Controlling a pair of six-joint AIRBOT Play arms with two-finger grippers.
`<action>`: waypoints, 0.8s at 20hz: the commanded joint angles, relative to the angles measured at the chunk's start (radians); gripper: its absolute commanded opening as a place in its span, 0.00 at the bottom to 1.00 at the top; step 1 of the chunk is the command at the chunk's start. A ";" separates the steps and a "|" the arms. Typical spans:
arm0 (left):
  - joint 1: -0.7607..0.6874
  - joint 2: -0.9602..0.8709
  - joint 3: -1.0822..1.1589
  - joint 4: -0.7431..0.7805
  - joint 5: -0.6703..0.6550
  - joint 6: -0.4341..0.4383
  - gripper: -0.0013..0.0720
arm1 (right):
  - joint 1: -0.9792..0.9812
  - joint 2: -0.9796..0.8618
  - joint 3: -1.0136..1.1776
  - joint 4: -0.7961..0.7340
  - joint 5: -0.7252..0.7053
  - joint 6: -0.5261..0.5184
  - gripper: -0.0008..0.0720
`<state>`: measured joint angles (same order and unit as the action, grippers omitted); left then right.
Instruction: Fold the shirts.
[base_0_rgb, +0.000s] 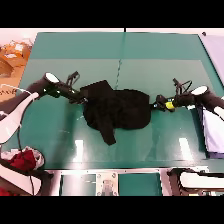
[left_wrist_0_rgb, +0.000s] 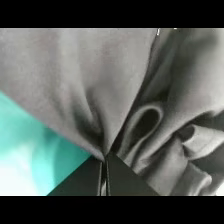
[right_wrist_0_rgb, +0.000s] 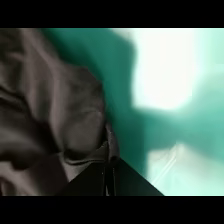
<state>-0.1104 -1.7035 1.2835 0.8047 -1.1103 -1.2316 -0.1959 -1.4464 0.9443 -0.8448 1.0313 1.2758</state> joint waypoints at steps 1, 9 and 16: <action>0.037 0.109 0.117 0.213 -0.034 -0.082 0.05 | -0.001 0.019 0.125 -0.031 0.098 -0.005 0.04; 0.052 0.432 0.660 0.257 -0.077 -0.045 0.05 | -0.001 0.265 0.601 -0.037 0.198 0.040 0.04; 0.052 0.695 0.816 0.280 -0.019 0.025 0.05 | -0.064 0.558 0.849 -0.065 0.075 0.151 0.04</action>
<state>-0.0589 -1.1126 2.0571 1.0653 -1.1629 -1.2510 -0.2276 -0.9997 1.7111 -0.8986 1.1831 1.3777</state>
